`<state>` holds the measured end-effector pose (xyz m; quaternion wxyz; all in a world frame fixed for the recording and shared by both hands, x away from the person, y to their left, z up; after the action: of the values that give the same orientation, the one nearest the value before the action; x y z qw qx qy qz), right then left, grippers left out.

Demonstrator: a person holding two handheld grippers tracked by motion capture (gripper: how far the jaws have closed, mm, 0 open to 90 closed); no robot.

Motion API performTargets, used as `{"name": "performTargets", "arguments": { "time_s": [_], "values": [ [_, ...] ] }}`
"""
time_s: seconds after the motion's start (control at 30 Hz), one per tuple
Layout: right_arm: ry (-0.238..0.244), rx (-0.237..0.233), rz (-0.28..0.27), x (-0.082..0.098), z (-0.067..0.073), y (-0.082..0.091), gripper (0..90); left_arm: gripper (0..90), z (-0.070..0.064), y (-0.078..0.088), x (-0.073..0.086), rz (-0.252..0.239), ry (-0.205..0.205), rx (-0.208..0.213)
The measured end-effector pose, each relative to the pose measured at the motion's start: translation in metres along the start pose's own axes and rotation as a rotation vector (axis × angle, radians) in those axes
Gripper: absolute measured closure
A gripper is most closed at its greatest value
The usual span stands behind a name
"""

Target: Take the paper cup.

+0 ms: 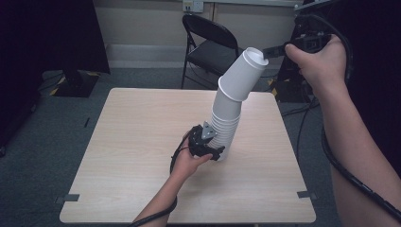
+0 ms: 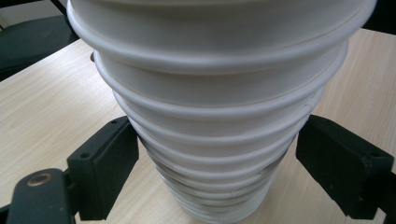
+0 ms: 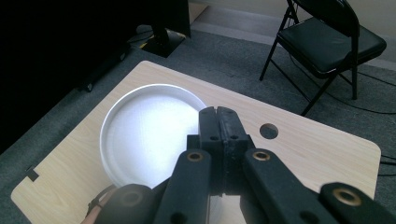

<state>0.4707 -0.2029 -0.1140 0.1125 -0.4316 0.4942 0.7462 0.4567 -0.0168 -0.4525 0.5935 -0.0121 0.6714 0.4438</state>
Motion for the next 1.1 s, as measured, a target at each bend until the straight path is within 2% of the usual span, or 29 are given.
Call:
{"name": "performTargets", "arguments": {
  "time_s": [0.57,1.1],
  "values": [
    [-0.019,0.001,-0.023,-0.001,-0.006,0.009,90.0,13.3,0.000,0.000,0.000,0.000,0.001,-0.004],
    [-0.063,0.001,-0.053,0.005,-0.024,0.018,90.0,13.3,0.000,0.000,0.000,0.002,-0.009,-0.008]
  ]
}}
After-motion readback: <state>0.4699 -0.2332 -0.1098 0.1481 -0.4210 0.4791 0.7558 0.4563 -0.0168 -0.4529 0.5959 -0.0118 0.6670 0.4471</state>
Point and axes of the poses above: each handheld gripper's, and its own axes: y roughly backward along the jaws, x roughly out of its underside, z roughly to its left, the point moved 4 cm from there along -y, roughly forward along the jaws, and after that the axes turned 3 degrees about z, right-handed, at the moved point
